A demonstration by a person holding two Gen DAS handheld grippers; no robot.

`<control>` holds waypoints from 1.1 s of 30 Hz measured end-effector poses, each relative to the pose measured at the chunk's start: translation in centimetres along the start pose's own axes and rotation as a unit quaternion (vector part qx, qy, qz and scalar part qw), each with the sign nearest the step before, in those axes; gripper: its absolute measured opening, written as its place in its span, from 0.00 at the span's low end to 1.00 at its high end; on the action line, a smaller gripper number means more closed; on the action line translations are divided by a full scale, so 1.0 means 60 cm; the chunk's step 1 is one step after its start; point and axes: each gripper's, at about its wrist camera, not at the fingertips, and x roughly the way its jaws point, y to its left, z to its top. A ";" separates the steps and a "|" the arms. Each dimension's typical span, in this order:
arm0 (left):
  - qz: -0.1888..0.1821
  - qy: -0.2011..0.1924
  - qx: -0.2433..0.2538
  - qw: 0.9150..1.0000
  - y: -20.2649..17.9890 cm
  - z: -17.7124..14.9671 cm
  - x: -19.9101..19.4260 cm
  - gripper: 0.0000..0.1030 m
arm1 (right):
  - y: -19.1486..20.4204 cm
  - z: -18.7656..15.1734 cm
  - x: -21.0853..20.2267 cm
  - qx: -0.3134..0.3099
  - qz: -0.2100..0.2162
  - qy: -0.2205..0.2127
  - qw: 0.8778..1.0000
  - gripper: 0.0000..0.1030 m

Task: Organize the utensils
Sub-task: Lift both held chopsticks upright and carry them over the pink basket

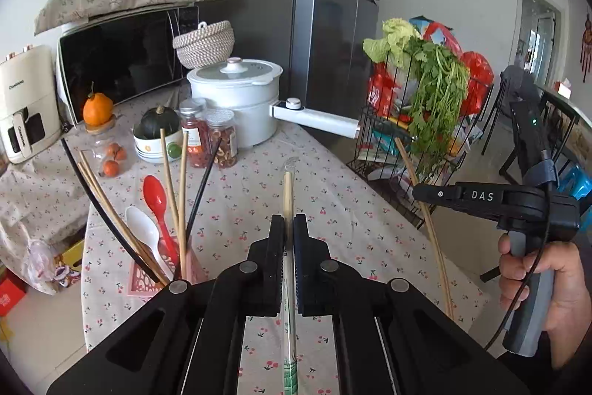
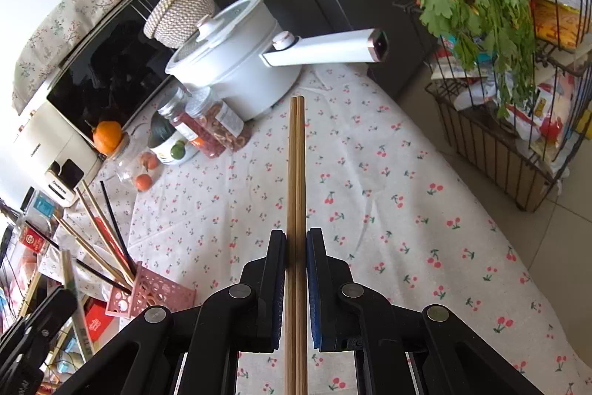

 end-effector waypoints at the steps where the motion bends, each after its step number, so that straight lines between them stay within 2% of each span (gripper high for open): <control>1: -0.001 -0.013 -0.004 1.000 0.008 0.003 -0.013 0.04 | 0.007 0.000 -0.001 -0.006 0.001 -0.007 1.000 0.08; 5: 0.009 -0.099 -0.015 0.995 0.051 0.016 -0.063 0.04 | 0.040 -0.003 0.000 -0.034 0.004 -0.025 0.999 0.08; 9: 0.029 -0.205 -0.032 0.978 0.106 0.013 -0.092 0.04 | 0.071 -0.010 0.010 -0.057 0.010 -0.030 0.998 0.08; 11: 0.050 -0.236 -0.040 0.970 0.130 0.012 -0.082 0.04 | 0.085 -0.013 0.017 -0.067 0.011 -0.031 0.997 0.08; 15: 0.090 -0.243 -0.059 0.964 0.172 0.025 -0.034 0.04 | 0.108 -0.012 0.038 -0.081 0.011 -0.028 0.996 0.08; 18: 0.126 -0.254 -0.037 0.958 0.186 0.032 0.004 0.04 | 0.120 -0.012 0.053 -0.091 0.007 -0.028 0.995 0.08; 27: 0.166 -0.278 -0.007 0.946 0.199 0.022 0.086 0.04 | 0.136 -0.008 0.082 -0.114 0.001 -0.024 0.993 0.08; 30: 0.168 -0.268 -0.006 0.949 0.206 0.015 0.104 0.05 | 0.137 -0.005 0.088 -0.113 0.000 -0.024 0.993 0.08; 33: 0.163 -0.253 -0.028 0.953 0.218 0.003 0.111 0.05 | 0.142 -0.004 0.088 -0.114 -0.001 -0.032 0.993 0.08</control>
